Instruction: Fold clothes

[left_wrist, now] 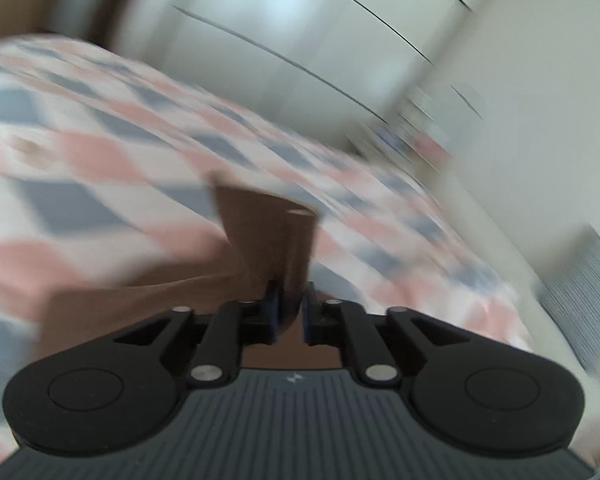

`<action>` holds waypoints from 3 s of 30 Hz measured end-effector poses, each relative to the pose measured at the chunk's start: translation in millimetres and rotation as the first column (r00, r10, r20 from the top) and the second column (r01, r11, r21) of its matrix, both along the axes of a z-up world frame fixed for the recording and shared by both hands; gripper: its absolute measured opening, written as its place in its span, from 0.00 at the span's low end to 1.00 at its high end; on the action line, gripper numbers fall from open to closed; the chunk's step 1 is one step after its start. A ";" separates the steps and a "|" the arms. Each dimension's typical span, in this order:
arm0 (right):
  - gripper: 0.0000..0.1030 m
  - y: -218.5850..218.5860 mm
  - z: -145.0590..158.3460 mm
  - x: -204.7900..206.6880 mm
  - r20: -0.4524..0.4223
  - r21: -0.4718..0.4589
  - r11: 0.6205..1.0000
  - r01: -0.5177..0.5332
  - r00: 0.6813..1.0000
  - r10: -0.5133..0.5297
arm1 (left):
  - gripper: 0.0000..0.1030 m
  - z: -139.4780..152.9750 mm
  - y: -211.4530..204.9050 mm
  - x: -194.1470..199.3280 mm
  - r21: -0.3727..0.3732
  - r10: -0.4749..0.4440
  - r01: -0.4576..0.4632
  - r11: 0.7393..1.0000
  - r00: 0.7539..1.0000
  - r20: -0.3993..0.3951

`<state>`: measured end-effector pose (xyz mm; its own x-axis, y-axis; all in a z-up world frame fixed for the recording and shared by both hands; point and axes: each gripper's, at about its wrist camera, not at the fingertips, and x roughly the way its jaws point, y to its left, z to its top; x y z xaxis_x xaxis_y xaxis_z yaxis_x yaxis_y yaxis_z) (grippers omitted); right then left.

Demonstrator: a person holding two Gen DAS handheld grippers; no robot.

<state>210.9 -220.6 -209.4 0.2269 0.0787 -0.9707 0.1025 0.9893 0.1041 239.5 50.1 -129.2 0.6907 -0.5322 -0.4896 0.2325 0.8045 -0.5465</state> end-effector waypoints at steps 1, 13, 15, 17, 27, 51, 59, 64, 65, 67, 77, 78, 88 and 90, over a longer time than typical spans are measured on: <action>0.99 -14.0 7.2 3.3 0.027 0.004 1.000 0.019 0.999 -0.020 | 0.29 -14.7 -27.3 2.2 0.001 -0.055 0.055 0.998 0.998 -0.028; 0.68 -137.1 -24.9 5.0 0.113 0.467 0.862 0.197 0.954 -0.279 | 0.30 -113.1 -88.9 -45.5 0.267 -0.053 0.140 0.954 0.949 -0.310; 0.67 -128.7 -37.0 10.5 0.083 0.582 0.789 0.199 0.950 -0.301 | 0.31 -103.4 -73.2 -48.5 0.293 0.007 0.086 0.952 0.953 -0.302; 0.67 -118.7 -49.2 19.2 0.036 0.665 0.714 0.217 0.946 -0.321 | 0.34 -96.3 -54.9 -46.2 0.302 0.068 0.023 0.953 0.955 -0.288; 0.31 -69.8 -96.2 84.0 -0.088 0.695 0.623 0.360 0.902 -0.423 | 0.37 -86.5 27.8 -26.5 0.232 0.286 -0.225 0.946 0.918 -0.276; 0.05 -111.1 -27.7 118.6 0.377 0.420 0.897 0.140 0.871 -0.313 | 0.33 -107.5 63.4 89.0 0.315 0.254 -0.174 0.933 0.938 -0.235; 0.05 -127.3 -34.0 108.2 0.322 0.382 0.901 0.205 0.885 -0.338 | 0.32 -136.2 60.5 134.9 0.343 0.248 -0.145 0.928 0.928 -0.278; 0.05 -138.3 -55.1 103.6 0.256 0.387 0.884 0.264 0.890 -0.378 | 0.32 -140.3 49.8 144.1 0.382 0.226 -0.117 0.917 0.940 -0.257; 0.05 -134.2 -49.4 103.4 0.296 0.367 0.900 0.234 0.888 -0.352 | 0.32 -140.6 50.6 143.4 0.377 0.231 -0.123 0.918 0.938 -0.257; 0.05 -124.7 -37.7 105.2 0.373 0.335 0.927 0.170 0.879 -0.297 | 0.32 -141.1 52.6 141.1 0.369 0.244 -0.139 0.919 0.935 -0.257; 0.18 -125.8 -54.6 126.5 0.307 0.241 0.952 0.189 0.916 -0.259 | 0.32 -121.5 35.6 126.1 0.438 0.214 -0.111 0.892 0.958 -0.193; 0.19 -127.5 -54.0 123.4 0.310 0.242 0.949 0.201 0.911 -0.272 | 0.32 -116.5 32.6 121.7 0.441 0.203 -0.106 0.891 0.963 -0.178; 0.02 -144.1 -66.4 117.8 0.249 0.303 0.917 0.259 0.907 -0.339 | 0.34 -111.2 -17.5 97.7 0.519 0.080 0.040 0.854 0.975 -0.206; 0.04 -145.9 -66.3 110.1 0.252 0.286 0.922 0.261 0.908 -0.335 | 0.35 -119.0 -23.8 94.8 0.541 0.081 0.071 0.838 0.964 -0.252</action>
<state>321.0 -366.5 -275.7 0.5451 0.1851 -0.8177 0.3171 0.8574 0.4054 334.3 26.3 -248.1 0.5037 -0.1263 -0.8546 0.1423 0.9879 -0.0621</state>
